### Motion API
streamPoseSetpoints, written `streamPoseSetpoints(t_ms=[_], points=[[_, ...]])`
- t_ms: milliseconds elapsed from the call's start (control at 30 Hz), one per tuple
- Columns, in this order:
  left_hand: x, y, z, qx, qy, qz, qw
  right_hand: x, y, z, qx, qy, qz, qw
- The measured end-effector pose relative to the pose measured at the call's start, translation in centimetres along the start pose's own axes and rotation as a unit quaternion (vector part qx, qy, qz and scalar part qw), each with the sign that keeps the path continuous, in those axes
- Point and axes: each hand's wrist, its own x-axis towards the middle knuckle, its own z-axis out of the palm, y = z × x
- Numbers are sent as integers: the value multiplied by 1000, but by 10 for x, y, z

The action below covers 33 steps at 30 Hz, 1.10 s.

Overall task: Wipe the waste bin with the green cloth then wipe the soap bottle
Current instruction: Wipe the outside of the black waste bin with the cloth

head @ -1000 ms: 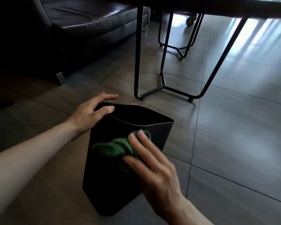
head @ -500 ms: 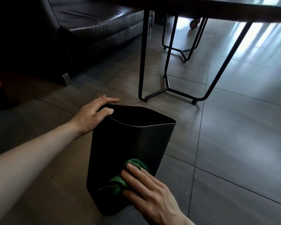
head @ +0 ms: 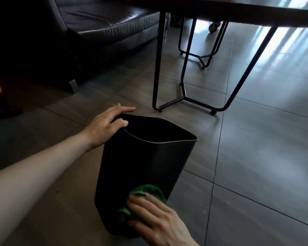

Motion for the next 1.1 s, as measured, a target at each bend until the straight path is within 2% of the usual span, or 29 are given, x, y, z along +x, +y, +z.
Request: streamPoseSetpoints(t_ms=[67, 133, 233, 333, 400, 567, 700, 767, 933, 1100], points=[[-1, -1, 0, -1, -8, 2, 1000, -17, -1, -6, 37, 12, 81, 996], [-2, -3, 0, 3, -16, 3, 1000, -26, 11, -19, 124, 106, 240, 957], [-3, -5, -2, 3, -27, 5, 1000, -21, 52, -55, 218, 236, 455, 830], [-5, -5, -2, 10, -35, 13, 999, -19, 111, -87, 216, 315, 613, 691], [-6, -6, -3, 17, -38, 24, 999, -18, 145, -101, 229, 327, 648, 648], [-13, -13, -5, 80, -31, 58, 995, 8, 180, -93, 308, 185, 689, 630], [-18, -20, -10, 106, -24, 72, 991, 23, 180, -72, 324, 56, 681, 654], [-20, -24, -14, 125, -24, 74, 989, 29, 178, -68, 330, 28, 672, 662], [-27, -30, -22, 168, -23, 87, 982, 42, 177, -67, 227, -50, 635, 736], [-26, -26, -24, 179, -37, 102, 978, 39, 178, -69, 187, -78, 636, 745]])
